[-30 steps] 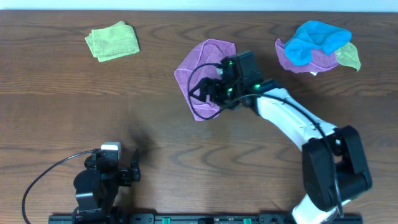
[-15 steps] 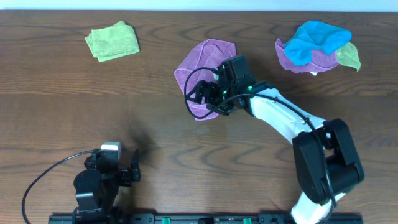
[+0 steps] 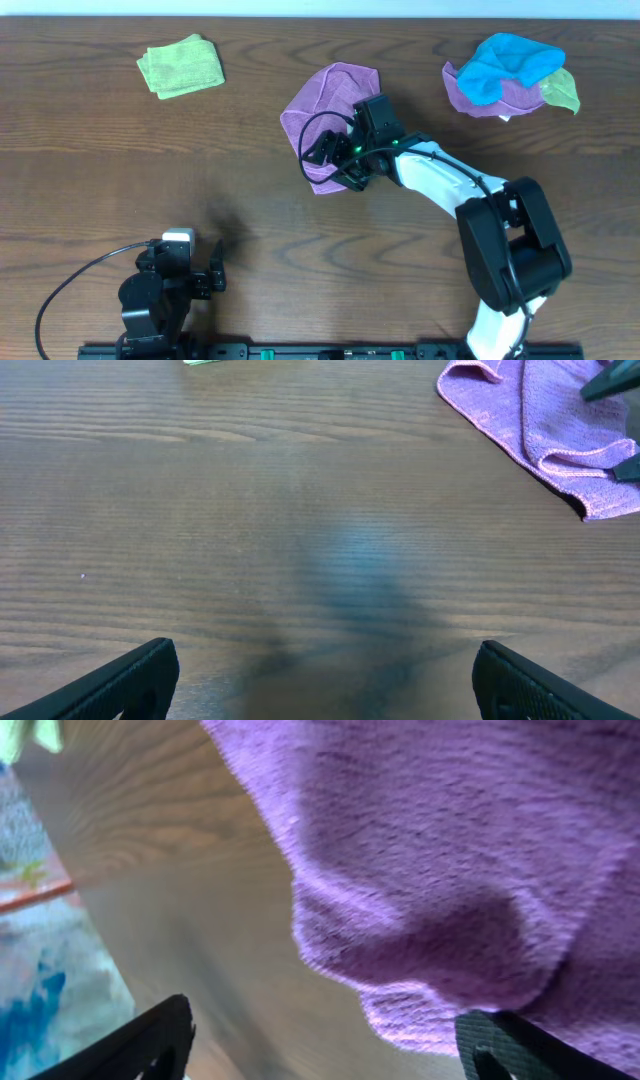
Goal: Fold the cloth
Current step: 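Lower the purple cloth onto the table center with the right gripper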
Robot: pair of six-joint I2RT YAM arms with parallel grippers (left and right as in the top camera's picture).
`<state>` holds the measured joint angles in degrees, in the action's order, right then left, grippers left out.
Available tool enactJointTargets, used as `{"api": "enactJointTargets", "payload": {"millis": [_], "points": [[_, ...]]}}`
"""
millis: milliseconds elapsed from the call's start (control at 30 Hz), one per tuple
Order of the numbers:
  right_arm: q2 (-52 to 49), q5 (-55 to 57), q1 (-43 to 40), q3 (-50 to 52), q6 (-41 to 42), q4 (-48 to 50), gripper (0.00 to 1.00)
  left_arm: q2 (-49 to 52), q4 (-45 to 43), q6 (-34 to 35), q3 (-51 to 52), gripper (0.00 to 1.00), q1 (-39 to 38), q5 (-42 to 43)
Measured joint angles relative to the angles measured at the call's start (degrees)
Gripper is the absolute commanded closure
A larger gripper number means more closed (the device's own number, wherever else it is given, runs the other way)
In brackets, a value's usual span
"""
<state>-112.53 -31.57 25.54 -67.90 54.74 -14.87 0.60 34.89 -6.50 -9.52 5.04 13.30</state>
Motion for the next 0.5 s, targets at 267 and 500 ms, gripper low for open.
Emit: {"api": "enactJointTargets", "payload": {"millis": [267, 500], "points": [[-0.52, 3.76, -0.02, 0.02, 1.49, 0.55, 0.40, 0.00, 0.00, 0.00, 0.00, 0.05, 0.00, 0.00], [-0.52, 7.78, 0.00, 0.02, 1.81, 0.61, 0.31, 0.00, 0.00, 0.00, 0.00, 0.05, -0.02, 0.00]]}}
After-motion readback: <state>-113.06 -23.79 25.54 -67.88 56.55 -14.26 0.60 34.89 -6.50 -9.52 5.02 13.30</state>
